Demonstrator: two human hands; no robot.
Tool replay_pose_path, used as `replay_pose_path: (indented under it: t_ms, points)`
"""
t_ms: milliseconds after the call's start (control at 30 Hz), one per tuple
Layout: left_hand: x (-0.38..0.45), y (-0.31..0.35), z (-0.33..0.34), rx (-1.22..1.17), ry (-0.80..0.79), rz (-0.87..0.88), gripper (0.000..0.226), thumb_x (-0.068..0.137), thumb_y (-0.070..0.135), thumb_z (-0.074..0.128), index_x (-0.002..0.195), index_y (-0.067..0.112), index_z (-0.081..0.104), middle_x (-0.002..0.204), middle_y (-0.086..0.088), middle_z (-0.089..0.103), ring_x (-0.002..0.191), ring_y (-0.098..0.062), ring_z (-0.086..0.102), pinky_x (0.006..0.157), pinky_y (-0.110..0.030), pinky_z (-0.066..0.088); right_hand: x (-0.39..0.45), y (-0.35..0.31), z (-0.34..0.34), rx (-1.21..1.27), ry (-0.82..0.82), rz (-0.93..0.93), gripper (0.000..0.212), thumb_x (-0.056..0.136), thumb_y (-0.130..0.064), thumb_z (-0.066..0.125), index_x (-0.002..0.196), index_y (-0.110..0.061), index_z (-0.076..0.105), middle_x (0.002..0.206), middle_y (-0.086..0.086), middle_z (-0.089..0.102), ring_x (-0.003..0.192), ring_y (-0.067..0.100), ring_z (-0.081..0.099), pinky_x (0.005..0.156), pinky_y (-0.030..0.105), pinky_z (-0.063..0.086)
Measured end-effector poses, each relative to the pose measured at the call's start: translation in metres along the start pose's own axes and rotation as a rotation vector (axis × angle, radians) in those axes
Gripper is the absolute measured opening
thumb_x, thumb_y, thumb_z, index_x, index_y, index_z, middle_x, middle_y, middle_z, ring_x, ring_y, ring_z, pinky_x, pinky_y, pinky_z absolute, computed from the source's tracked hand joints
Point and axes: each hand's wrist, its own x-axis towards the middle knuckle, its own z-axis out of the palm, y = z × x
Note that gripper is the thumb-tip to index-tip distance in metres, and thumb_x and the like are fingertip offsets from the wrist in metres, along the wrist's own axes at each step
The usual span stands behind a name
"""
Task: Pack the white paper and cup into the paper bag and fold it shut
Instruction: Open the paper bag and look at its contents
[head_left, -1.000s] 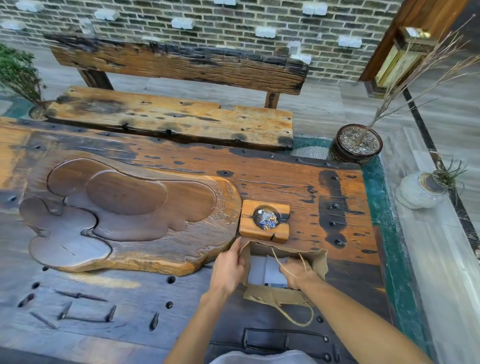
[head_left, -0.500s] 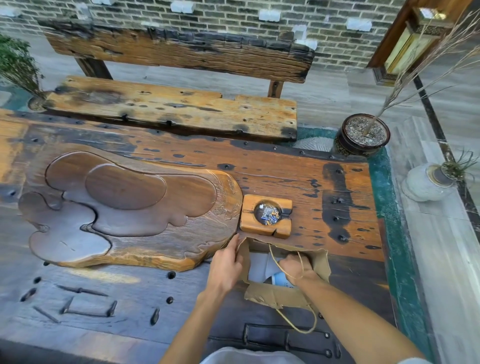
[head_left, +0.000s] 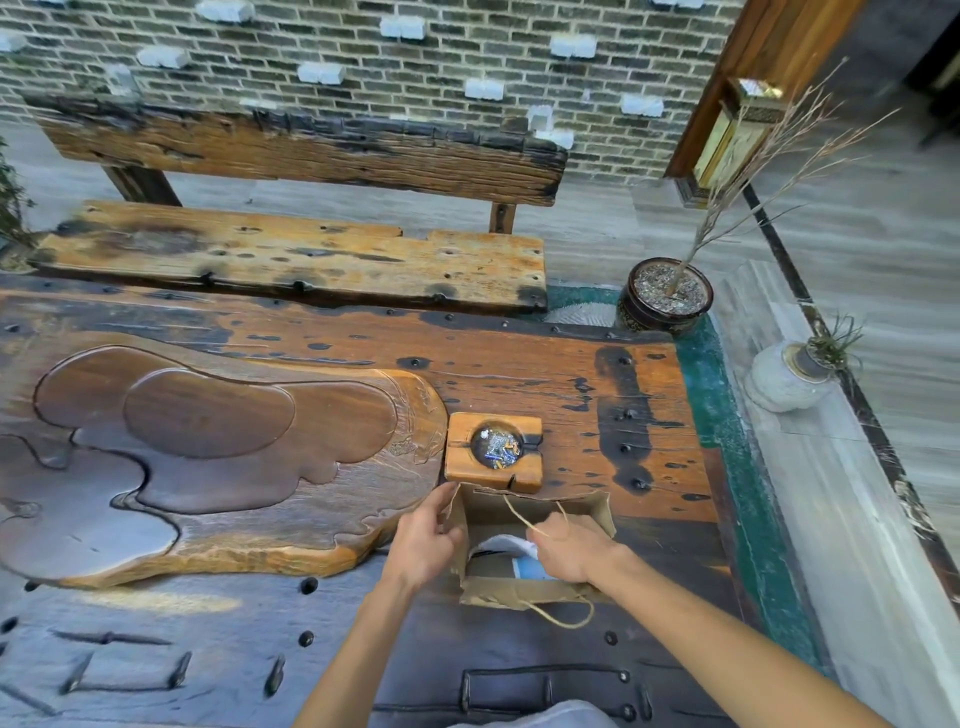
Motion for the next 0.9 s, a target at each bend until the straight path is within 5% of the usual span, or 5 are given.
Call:
replay_pose_path:
  t_ms: [433, 567, 667, 767, 900]
  points:
    - [-0.025, 0.059, -0.01, 0.174, -0.281, 0.362, 0.123, 0.05, 0.067, 0.081, 0.153, 0.045, 0.017, 0.167, 0.01, 0.001, 0.152, -0.011, -0.012, 0.123, -0.046, 0.007, -0.1, 0.003, -0.114, -0.224, 0.152, -0.192, 0.024, 0.092, -0.006, 0.043, 0.105, -0.013, 0.063, 0.094, 0.014, 0.068, 0.082, 0.034, 0.064, 0.068, 0.039, 0.05]
    - [-0.038, 0.098, -0.005, 0.198, -0.322, 0.503, 0.09, 0.065, 0.051, 0.085, 0.143, 0.046, 0.039, 0.155, 0.023, 0.035, 0.147, 0.0, 0.025, 0.121, -0.03, 0.024, -0.122, -0.002, -0.152, -0.373, 0.132, -0.321, 0.028, 0.09, -0.006, 0.044, 0.11, -0.017, 0.06, 0.084, 0.007, 0.068, 0.079, 0.031, 0.065, 0.069, 0.042, 0.055]
    - [-0.048, 0.122, -0.003, 0.156, -0.308, 0.495, 0.051, 0.08, 0.038, 0.077, 0.128, 0.038, 0.06, 0.111, 0.03, 0.066, 0.108, 0.016, 0.055, 0.095, -0.015, 0.042, -0.137, -0.005, -0.179, -0.37, 0.035, -0.361, 0.033, 0.094, -0.009, 0.042, 0.121, -0.02, 0.057, 0.078, 0.007, 0.065, 0.075, 0.033, 0.061, 0.071, 0.044, 0.055]
    - [-0.055, 0.133, -0.002, 0.155, -0.303, 0.442, 0.014, 0.087, 0.042, 0.069, 0.098, 0.034, 0.069, 0.065, 0.013, 0.048, 0.059, -0.002, 0.045, 0.06, -0.027, 0.033, -0.149, -0.004, -0.199, -0.319, 0.002, -0.357, 0.035, 0.098, -0.015, 0.038, 0.128, -0.022, 0.056, 0.102, 0.011, 0.069, 0.09, 0.034, 0.063, 0.077, 0.047, 0.055]
    - [-0.064, 0.135, -0.001, -0.134, -0.34, 0.358, 0.038, 0.083, 0.047, 0.071, 0.086, 0.009, 0.07, 0.085, -0.008, 0.073, 0.078, -0.026, 0.066, 0.071, -0.039, 0.043, -0.152, 0.009, -0.216, -0.138, 0.141, -0.363, 0.026, 0.099, -0.025, 0.043, 0.12, -0.022, 0.058, 0.116, 0.001, 0.066, 0.101, 0.02, 0.059, 0.089, 0.04, 0.05]
